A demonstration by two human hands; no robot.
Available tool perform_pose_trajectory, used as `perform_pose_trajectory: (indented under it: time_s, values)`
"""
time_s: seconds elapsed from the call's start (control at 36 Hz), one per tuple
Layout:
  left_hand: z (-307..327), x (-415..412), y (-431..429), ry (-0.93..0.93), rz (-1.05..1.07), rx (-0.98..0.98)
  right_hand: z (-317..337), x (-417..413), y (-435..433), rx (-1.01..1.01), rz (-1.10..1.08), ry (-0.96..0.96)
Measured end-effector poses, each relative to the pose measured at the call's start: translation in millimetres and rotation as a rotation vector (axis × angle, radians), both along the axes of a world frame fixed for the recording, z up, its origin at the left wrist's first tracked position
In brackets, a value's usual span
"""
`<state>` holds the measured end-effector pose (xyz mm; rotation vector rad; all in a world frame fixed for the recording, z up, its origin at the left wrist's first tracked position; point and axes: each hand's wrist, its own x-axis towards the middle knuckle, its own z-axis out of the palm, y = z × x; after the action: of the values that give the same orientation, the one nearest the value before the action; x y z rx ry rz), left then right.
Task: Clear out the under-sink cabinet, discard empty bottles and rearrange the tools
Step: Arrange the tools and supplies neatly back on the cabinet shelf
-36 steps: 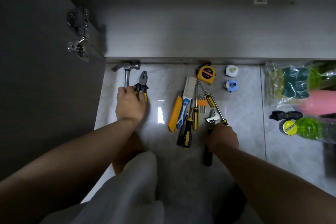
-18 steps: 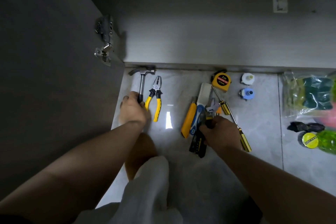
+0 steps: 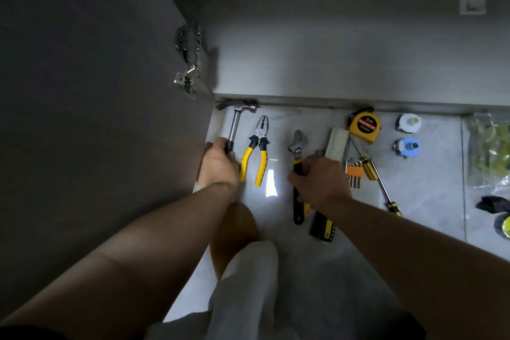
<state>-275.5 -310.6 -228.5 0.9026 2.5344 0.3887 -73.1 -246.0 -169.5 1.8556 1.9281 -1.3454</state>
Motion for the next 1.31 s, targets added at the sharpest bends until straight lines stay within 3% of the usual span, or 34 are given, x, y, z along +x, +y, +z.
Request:
perform_pose_trajectory:
  time_s: [0.19,0.28,0.42,0.5,0.64,0.89,1.03,1.14,1.31]
  values:
    - [8.5,9.2,0.0,0.113,-0.052,-0.012,-21.8,-25.9,22.6,0.062,0.043,-0.049]
    - [10.5,23.2,-3.5,0.225,-0.232,0.065,-29.1,-36.0,27.7,0.089,0.055,-0.069]
    - [3.7,36.8,-10.5,0.035,-0.379,-0.010,-28.1,-35.0,20.0,0.113,0.069,-0.083]
    - [3.4,38.6,-10.2,0.038,-0.411,-0.053,-25.4,-26.1,6.2,0.161,0.177,-0.023]
    - [7.5,38.2,-9.5,0.046,-0.419,-0.075,-26.0,-15.4,-19.5,0.189,0.355,0.068]
    - [9.1,34.3,-5.2,0.030,-0.380,-0.030,-31.6,-18.0,-41.8,0.202,0.513,-0.023]
    - [12.1,26.4,-2.0,0.199,-0.311,0.057,-32.4,-18.1,-37.8,0.189,0.545,-0.025]
    - [10.3,17.6,-7.3,0.084,-0.118,-0.130,-32.0,-16.4,-38.1,0.182,0.562,-0.035]
    - [3.9,11.3,-16.5,0.028,-0.137,-0.141,-25.7,-18.9,-41.9,0.168,0.548,-0.053]
